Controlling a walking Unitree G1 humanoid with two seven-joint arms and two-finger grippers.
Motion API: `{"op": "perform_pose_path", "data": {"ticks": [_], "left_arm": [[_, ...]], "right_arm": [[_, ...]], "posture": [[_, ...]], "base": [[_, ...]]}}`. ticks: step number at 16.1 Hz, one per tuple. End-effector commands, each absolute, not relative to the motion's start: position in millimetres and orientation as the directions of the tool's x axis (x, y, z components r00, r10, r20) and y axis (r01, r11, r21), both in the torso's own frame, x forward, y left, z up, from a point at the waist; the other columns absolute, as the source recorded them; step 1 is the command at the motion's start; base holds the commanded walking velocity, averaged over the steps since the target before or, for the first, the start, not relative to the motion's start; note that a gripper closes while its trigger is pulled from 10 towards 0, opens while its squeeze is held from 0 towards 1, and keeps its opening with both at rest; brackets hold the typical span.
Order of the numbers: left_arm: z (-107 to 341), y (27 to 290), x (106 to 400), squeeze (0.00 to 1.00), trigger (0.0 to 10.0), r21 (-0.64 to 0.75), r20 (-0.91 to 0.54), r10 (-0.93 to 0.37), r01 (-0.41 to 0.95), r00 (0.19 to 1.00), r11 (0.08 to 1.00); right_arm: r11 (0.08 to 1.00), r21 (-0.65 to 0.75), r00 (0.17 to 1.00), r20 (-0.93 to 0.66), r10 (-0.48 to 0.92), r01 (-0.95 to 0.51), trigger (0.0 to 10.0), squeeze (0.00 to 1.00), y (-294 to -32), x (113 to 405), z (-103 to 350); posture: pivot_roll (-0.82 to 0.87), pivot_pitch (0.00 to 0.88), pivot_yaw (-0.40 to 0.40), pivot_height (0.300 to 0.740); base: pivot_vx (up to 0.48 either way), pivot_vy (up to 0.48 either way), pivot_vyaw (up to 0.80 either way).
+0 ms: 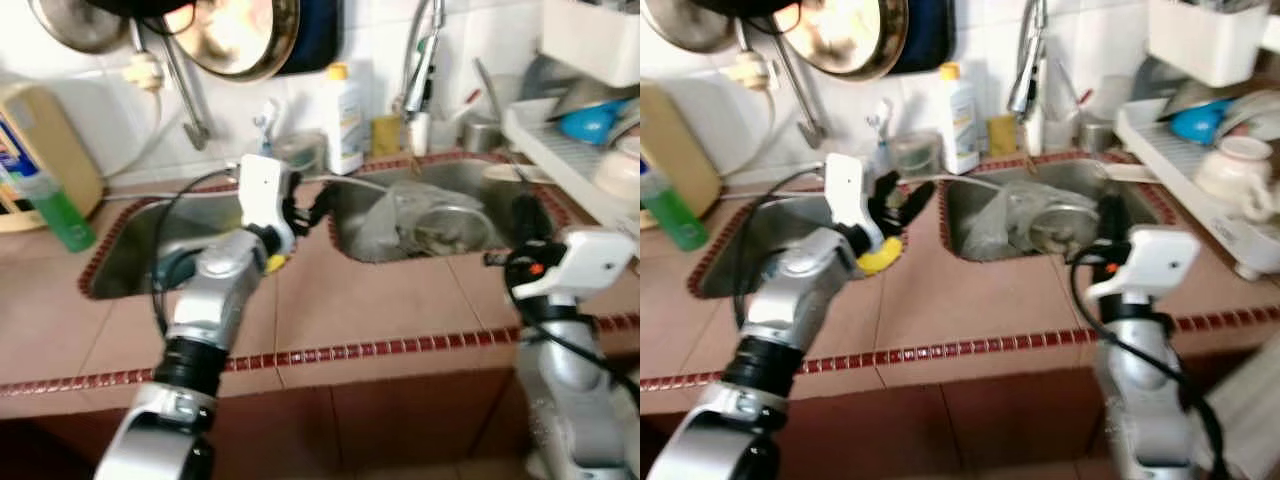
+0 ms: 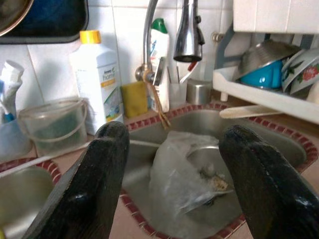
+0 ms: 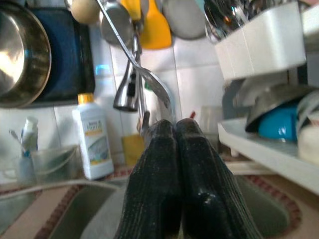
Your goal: Kitchen organization
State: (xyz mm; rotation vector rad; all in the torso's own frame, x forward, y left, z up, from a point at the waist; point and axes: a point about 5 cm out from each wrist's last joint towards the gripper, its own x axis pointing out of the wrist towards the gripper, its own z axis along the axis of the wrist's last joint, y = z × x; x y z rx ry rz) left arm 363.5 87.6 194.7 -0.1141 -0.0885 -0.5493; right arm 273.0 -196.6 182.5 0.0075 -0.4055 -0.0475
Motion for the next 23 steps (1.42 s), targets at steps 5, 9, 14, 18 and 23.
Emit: {"op": "perform_pose_path", "data": {"ticks": [5,9,14,18,23], "left_arm": [[192.4,92.7,364.8,0.00,10.0,-0.069,0.082,-0.525,0.530,0.847,0.845],[190.5,94.8,363.8,0.00,10.0,-0.068,0.076,-0.523,0.528,0.849,0.847],[189.1,96.2,363.6,0.00,10.0,-0.071,0.071,-0.520,0.524,0.851,0.849],[188.3,94.8,362.7,0.00,10.0,-0.072,0.070,-0.523,0.528,0.849,0.846],[184.0,91.4,359.6,0.00,10.0,-0.027,0.053,-0.537,0.539,0.842,0.842]], "right_arm": [[0.998,0.014,0.922,0.381,-0.063,0.062,10.0,0.00,-196.6,269.8,176.4],[0.997,0.028,0.926,0.369,-0.081,0.076,10.0,0.00,-196.9,269.2,172.9],[0.996,0.032,0.929,0.361,-0.087,0.081,10.0,0.00,-198.1,269.8,171.3],[0.997,0.031,0.931,0.356,-0.083,0.077,10.0,0.00,-197.8,271.3,171.2],[0.997,0.015,0.943,0.324,-0.083,0.082,10.0,0.00,-199.6,275.9,168.3]], "posture": [[-0.19,0.052,0.172,0.740],[-0.18,0.049,0.168,0.740],[-0.18,0.038,0.159,0.740],[-0.18,0.031,0.154,0.740],[-0.18,0.021,0.146,0.740]], "base": [[0.000,0.298,0.00],[0.000,0.318,0.00],[0.000,0.339,0.00],[0.000,0.362,0.00],[0.000,0.194,-0.43]]}}
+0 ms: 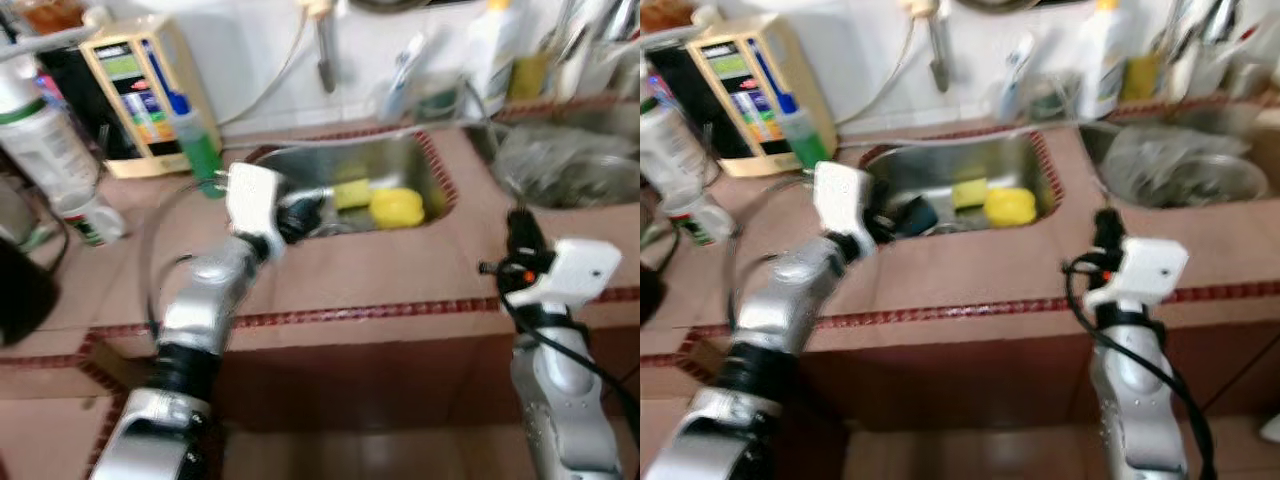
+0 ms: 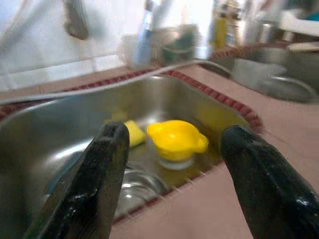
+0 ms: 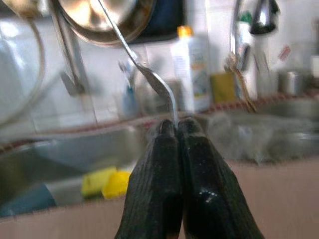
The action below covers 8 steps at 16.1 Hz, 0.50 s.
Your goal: Kitchen organization
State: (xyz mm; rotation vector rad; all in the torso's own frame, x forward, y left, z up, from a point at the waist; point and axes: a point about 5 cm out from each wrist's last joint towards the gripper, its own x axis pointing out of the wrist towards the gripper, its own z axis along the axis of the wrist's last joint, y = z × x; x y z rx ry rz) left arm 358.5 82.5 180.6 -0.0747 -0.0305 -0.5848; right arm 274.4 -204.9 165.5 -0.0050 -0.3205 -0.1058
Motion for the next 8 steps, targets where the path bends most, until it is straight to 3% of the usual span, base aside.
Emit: {"op": "perform_pose_path", "data": {"ticks": [1,3,8], "left_arm": [[182.7,90.7,358.6,0.00,10.0,-0.024,0.048,-0.539,0.541,0.841,0.841],[181.5,89.8,357.0,0.00,10.0,-0.019,0.044,-0.549,0.550,0.835,0.835],[178.2,88.2,354.2,0.00,10.0,-0.003,0.031,-0.563,0.564,0.826,0.826]], "right_arm": [[0.997,0.023,0.947,0.310,-0.083,0.080,10.0,0.00,-199.7,276.4,166.8],[0.996,0.023,0.946,0.312,-0.087,0.084,10.0,0.00,-200.3,276.2,167.4],[0.998,0.013,0.952,0.298,-0.067,0.066,10.0,0.00,-197.4,278.9,165.7]], "posture": [[-0.18,0.021,0.144,0.740],[-0.18,0.020,0.139,0.740],[-0.18,0.013,0.124,0.740]], "base": [[0.000,0.000,-0.80],[0.000,0.000,-0.80],[0.000,0.000,0.00]]}}
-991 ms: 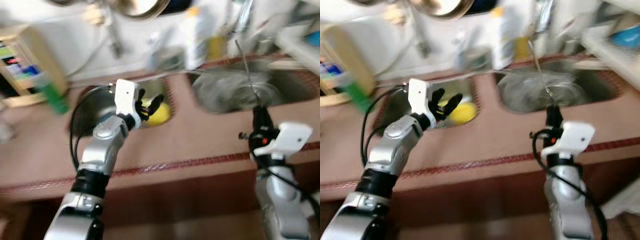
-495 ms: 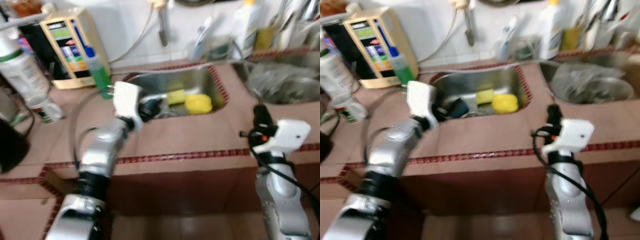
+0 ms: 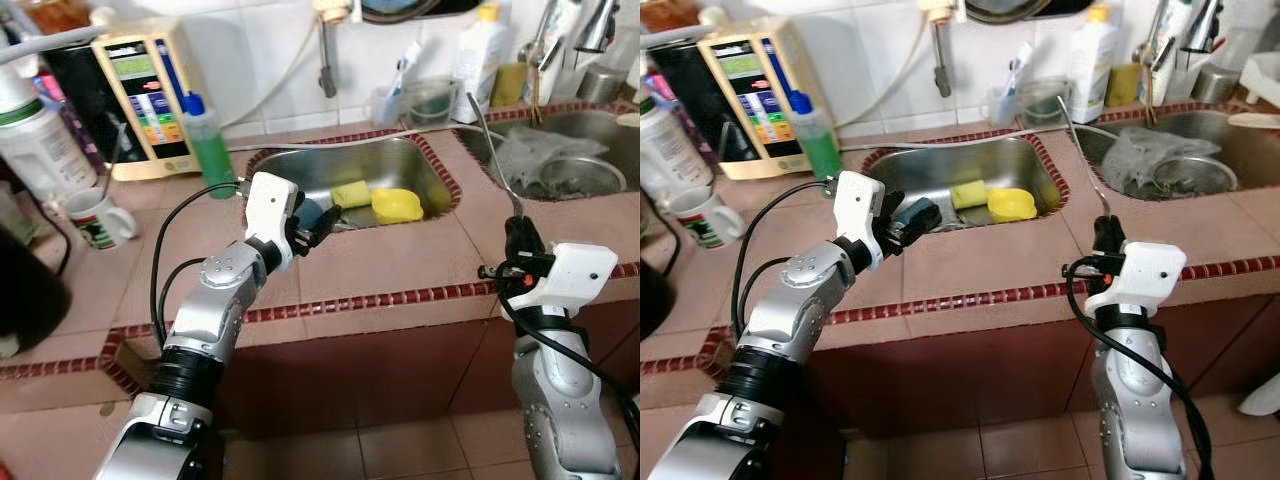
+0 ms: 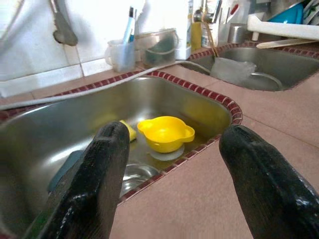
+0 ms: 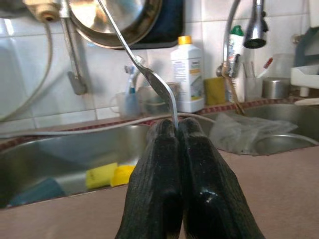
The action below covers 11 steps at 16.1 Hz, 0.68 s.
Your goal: Kitchen organization
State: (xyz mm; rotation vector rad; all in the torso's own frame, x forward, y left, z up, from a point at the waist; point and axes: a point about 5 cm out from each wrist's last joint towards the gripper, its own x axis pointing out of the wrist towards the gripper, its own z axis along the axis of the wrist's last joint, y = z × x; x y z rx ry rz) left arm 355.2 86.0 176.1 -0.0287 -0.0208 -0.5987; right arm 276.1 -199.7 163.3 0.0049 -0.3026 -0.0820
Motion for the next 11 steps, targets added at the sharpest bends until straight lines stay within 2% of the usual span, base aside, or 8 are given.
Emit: {"op": "perform_pose_path", "data": {"ticks": [1,11], "left_arm": [[177.9,88.3,353.8,0.00,10.0,-0.005,0.032,-0.565,0.566,0.824,0.825],[177.8,88.2,351.6,0.00,10.0,-0.003,0.036,-0.575,0.576,0.817,0.818]], "right_arm": [[0.998,0.017,0.953,0.295,-0.066,0.064,10.0,0.00,-197.1,279.0,165.1],[0.998,0.014,0.957,0.284,-0.068,0.066,10.0,0.00,-198.7,279.7,164.2]], "posture": [[-0.18,0.014,0.123,0.740],[-0.18,0.014,0.116,0.740]], "base": [[0.251,0.000,0.00],[0.359,0.000,0.00]]}}
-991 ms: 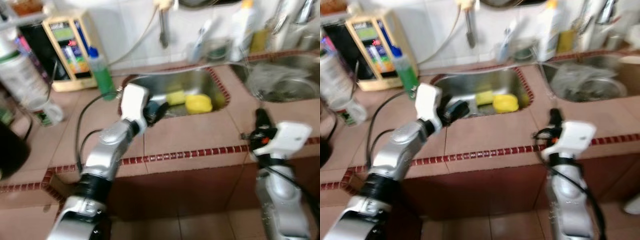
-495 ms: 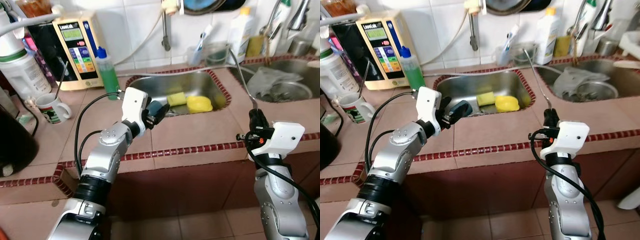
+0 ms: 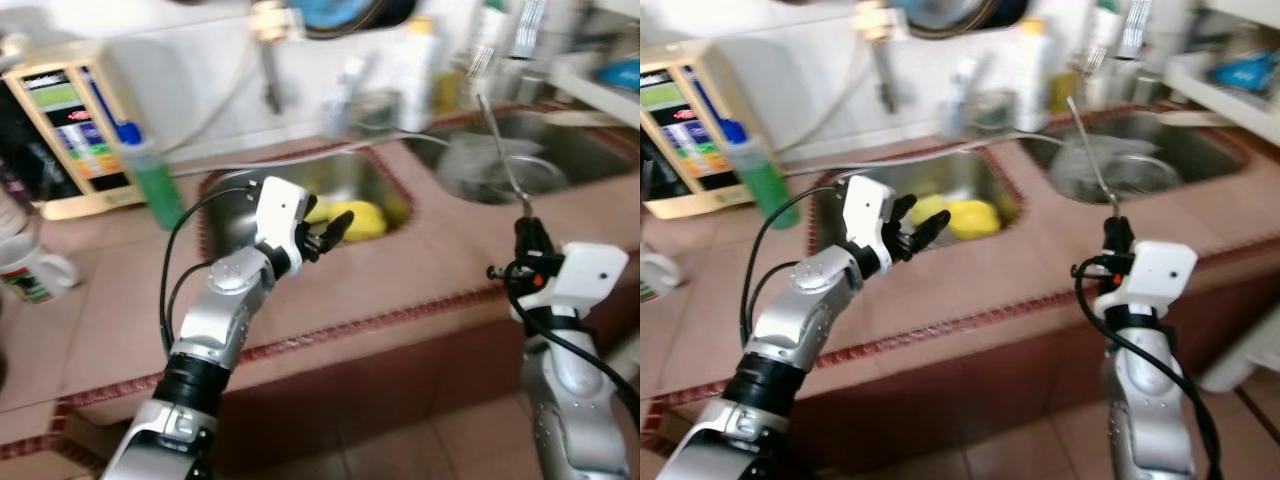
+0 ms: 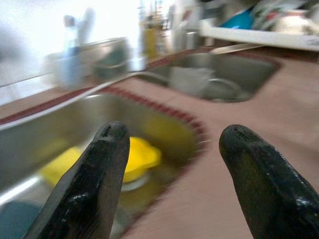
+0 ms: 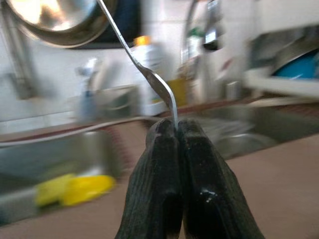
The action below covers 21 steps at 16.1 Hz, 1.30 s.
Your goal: Kitchen organization
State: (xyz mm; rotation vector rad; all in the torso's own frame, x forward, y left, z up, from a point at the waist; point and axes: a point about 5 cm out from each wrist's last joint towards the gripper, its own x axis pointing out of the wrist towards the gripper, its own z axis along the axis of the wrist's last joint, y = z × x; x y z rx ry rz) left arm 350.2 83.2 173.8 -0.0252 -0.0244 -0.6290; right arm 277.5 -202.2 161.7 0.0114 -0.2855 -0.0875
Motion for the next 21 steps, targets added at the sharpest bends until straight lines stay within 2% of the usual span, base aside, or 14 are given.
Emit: {"op": "perform_pose_path", "data": {"ticks": [1,5,8,12,14,19,21], "left_arm": [[177.8,88.2,351.5,0.00,10.0,-0.004,0.035,-0.576,0.576,0.817,0.817],[177.4,86.2,351.0,0.00,10.0,-0.001,0.029,-0.580,0.581,0.814,0.814],[177.0,84.6,350.4,0.00,10.0,0.012,0.028,-0.576,0.576,0.817,0.817],[178.0,83.6,349.0,0.00,10.0,0.031,0.034,-0.593,0.592,0.804,0.805],[178.1,83.9,349.1,0.00,10.0,0.020,0.031,-0.592,0.592,0.805,0.806],[177.7,84.0,350.0,0.00,10.0,0.029,0.026,-0.588,0.587,0.809,0.809],[179.4,82.8,349.9,0.00,10.0,0.037,0.043,-0.590,0.589,0.806,0.807]], "right_arm": [[0.998,0.013,0.957,0.281,-0.070,0.069,10.0,0.00,-198.9,279.6,163.8],[0.997,0.014,0.956,0.283,-0.072,0.071,10.0,0.00,-199.1,278.9,163.5],[0.997,0.018,0.962,0.262,-0.079,0.077,10.0,0.00,-200.5,279.6,161.0],[0.996,0.012,0.967,0.238,-0.093,0.093,10.0,0.00,-203.3,280.1,158.8],[0.996,0.020,0.967,0.238,-0.095,0.092,10.0,0.00,-203.0,279.7,158.8],[0.996,0.031,0.961,0.261,-0.092,0.087,10.0,0.00,-202.3,277.0,162.1],[0.996,0.034,0.960,0.265,-0.093,0.087,10.0,0.00,-202.5,276.4,162.7]], "posture": [[-0.18,0.015,0.115,0.740],[-0.18,0.015,0.119,0.740],[-0.18,0.017,0.120,0.740],[-0.18,0.025,0.122,0.740],[-0.18,0.029,0.123,0.740],[-0.18,0.035,0.128,0.740],[-0.18,0.036,0.128,0.740]], "base": [[0.379,0.000,0.00],[0.351,0.000,0.00],[0.000,0.000,0.00],[0.000,0.000,-0.78],[0.000,-0.456,-0.78],[0.000,-0.096,0.00],[0.000,-0.480,0.00]]}}
